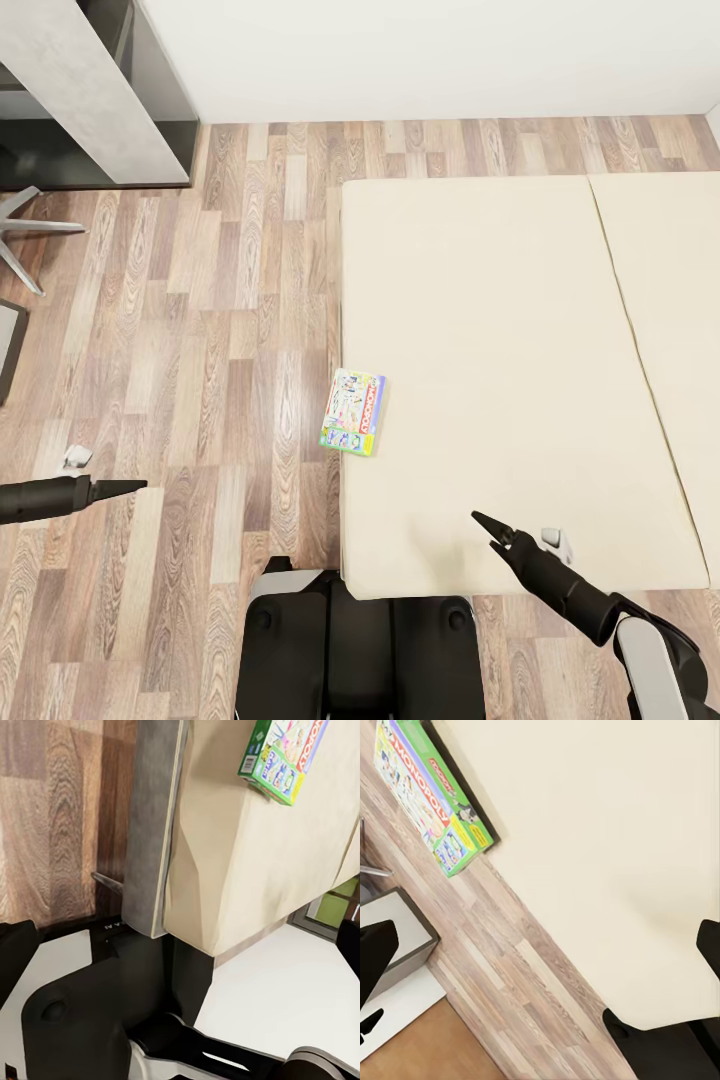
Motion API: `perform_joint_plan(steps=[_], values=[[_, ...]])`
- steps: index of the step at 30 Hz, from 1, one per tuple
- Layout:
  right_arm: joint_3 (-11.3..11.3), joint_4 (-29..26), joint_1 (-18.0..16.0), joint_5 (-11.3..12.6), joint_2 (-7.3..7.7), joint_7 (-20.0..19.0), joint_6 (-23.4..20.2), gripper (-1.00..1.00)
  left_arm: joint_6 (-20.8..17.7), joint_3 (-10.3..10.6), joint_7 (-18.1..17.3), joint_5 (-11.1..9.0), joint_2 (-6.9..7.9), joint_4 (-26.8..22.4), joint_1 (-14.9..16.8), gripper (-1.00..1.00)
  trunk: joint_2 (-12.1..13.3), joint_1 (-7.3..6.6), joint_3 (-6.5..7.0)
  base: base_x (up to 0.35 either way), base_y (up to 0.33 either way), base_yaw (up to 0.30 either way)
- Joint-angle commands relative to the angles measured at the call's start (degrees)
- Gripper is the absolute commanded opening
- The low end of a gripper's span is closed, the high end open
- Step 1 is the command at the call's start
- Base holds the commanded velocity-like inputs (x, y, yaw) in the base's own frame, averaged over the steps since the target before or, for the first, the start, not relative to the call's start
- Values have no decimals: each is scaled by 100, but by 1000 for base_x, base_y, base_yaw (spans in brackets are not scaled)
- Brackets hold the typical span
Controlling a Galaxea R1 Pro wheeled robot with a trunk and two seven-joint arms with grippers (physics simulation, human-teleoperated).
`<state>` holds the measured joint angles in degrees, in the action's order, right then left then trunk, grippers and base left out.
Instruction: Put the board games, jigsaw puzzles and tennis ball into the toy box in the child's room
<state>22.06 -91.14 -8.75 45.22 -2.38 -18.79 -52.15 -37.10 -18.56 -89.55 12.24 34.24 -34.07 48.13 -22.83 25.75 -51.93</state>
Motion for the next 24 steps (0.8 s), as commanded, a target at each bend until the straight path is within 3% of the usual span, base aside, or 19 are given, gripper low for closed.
perform_joint_plan(steps=[1, 6, 13, 24], values=[[19, 5, -4, -32, -6, -40, -31, 100, -60, -25, -45, 60, -4, -3, 4, 100, -9, 3, -6, 0, 0, 0], [6, 146, -4, -79, -7, -31, 84, 100, -60, -25, -45, 59, -5, -3, 4, 100, -9, 3, -6, 0, 0, 0], [-1, 207, -4, -459, -46, -28, 140, 100, -60, -25, -45, 52, -5, -3, 4, 100, -9, 3, -6, 0, 0, 0], [-2, 211, -4, -528, -89, -28, 147, 100, -65, -25, -45, 50, -5, -3, 4, 100, -9, 3, 21, 0, 0, 0]])
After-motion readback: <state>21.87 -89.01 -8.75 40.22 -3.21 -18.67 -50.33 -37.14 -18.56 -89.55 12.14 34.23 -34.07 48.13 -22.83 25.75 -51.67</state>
